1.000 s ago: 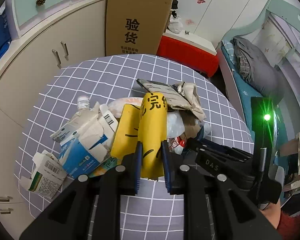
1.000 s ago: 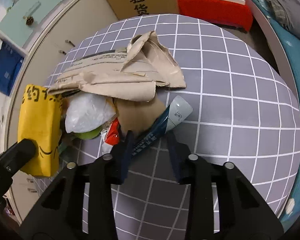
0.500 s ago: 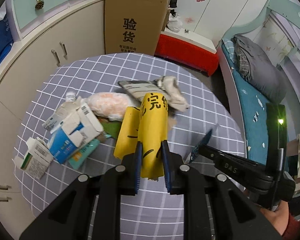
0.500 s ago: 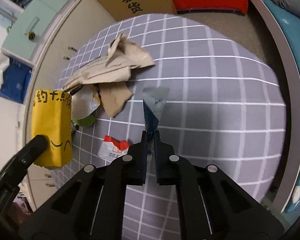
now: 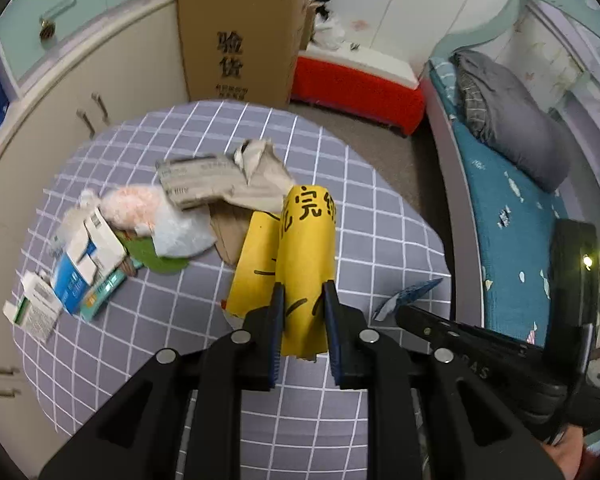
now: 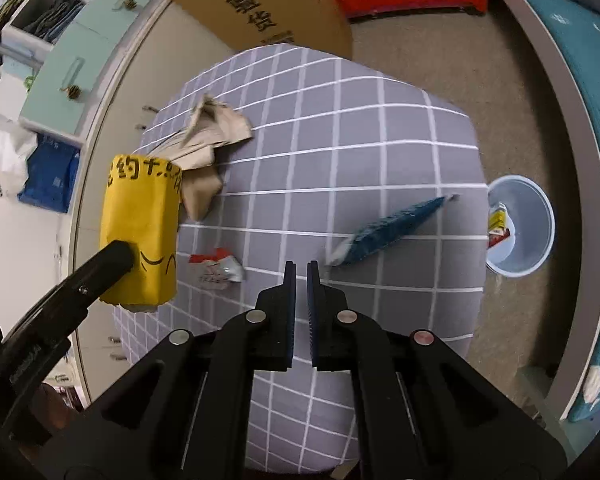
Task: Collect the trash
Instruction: 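Carry the toothpaste tube to the wastebasket and release it from the right gripper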
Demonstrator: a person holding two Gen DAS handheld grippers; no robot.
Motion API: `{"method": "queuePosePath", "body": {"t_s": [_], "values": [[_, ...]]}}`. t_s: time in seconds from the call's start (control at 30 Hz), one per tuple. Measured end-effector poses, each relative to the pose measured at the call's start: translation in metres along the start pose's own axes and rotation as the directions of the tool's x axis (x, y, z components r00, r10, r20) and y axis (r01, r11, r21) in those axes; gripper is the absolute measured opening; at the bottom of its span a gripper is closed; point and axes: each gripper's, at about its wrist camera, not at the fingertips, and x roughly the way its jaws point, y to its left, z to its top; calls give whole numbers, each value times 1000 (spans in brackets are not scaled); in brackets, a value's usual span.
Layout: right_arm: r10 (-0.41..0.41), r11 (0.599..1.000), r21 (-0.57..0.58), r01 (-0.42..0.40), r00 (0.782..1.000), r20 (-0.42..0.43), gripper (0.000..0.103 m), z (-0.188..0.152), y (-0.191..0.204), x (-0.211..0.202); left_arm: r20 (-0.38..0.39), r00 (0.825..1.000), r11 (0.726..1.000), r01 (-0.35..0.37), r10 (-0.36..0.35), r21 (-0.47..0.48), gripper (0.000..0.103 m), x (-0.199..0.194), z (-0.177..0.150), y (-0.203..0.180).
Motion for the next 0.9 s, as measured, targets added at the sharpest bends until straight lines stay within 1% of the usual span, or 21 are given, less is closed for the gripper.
{"method": "queuePosePath", "body": {"t_s": [0.03, 0.1, 0.13, 0.17, 0.2, 0.23, 0.27, 0.3, 0.47, 0.53, 0.63, 0.67, 0.73, 0.77, 0.9], "values": [[-5, 1000, 16, 5, 1000, 5, 7, 0, -5, -2, -5, 1000, 1000, 2, -2, 0, 18, 2, 0, 0], [-61, 997, 44, 60, 998, 28, 7, -5, -12, -8, 1, 1000, 1000, 4, -4, 0, 18, 4, 1, -2], [-66, 996, 59, 64, 997, 36, 7, -7, -16, -10, 4, 1000, 1000, 8, -8, 6, 18, 5, 2, -4], [-72, 994, 88, 68, 997, 41, 10, -9, -21, -10, 2, 1000, 1000, 15, -15, 17, 18, 7, 3, -7], [-77, 991, 110, 72, 996, 47, 23, -9, -25, -10, 1, 1000, 999, 18, -18, 27, 18, 9, 4, -8], [-87, 989, 123, 80, 995, 51, 34, -8, -29, -8, 1, 1000, 999, 16, -16, 32, 18, 11, 5, -9], [-96, 987, 135, 88, 994, 52, 59, -6, -31, -6, -2, 1000, 999, 19, -19, 40, 18, 15, 6, -11], [-100, 986, 144, 90, 993, 67, 61, -3, -33, -3, -5, 1000, 999, 24, -24, 48, 18, 18, 8, -12], [-121, 982, 152, 109, 990, 75, 61, 9, -33, 13, -23, 999, 995, 38, -36, 89, 18, 31, 15, -19], [-132, 981, 151, 118, 987, 87, 60, 13, -32, 18, -25, 999, 994, 30, -28, 102, 18, 35, 19, -22], [-153, 984, 110, 142, 984, 95, 44, 20, -26, 23, -36, 999, 993, 26, -22, 114, 18, 41, 24, -24], [-151, 985, 97, 143, 985, 84, 32, 22, -25, 27, -43, 999, 993, 27, -22, 117, 18, 43, 25, -25], [-170, 984, 65, 165, 982, 83, 27, 26, -23, 30, -47, 999, 992, 23, -18, 120, 18, 46, 27, -28], [-167, 985, 53, 163, 983, 78, 17, 27, -23, 32, -52, 998, 992, 24, -18, 121, 18, 47, 28, -29], [-100, 994, 58, 98, 994, 46, 10, 28, -32, 33, -64, 998, 990, 24, -15, 136, 18, 50, 31, -37]]}}
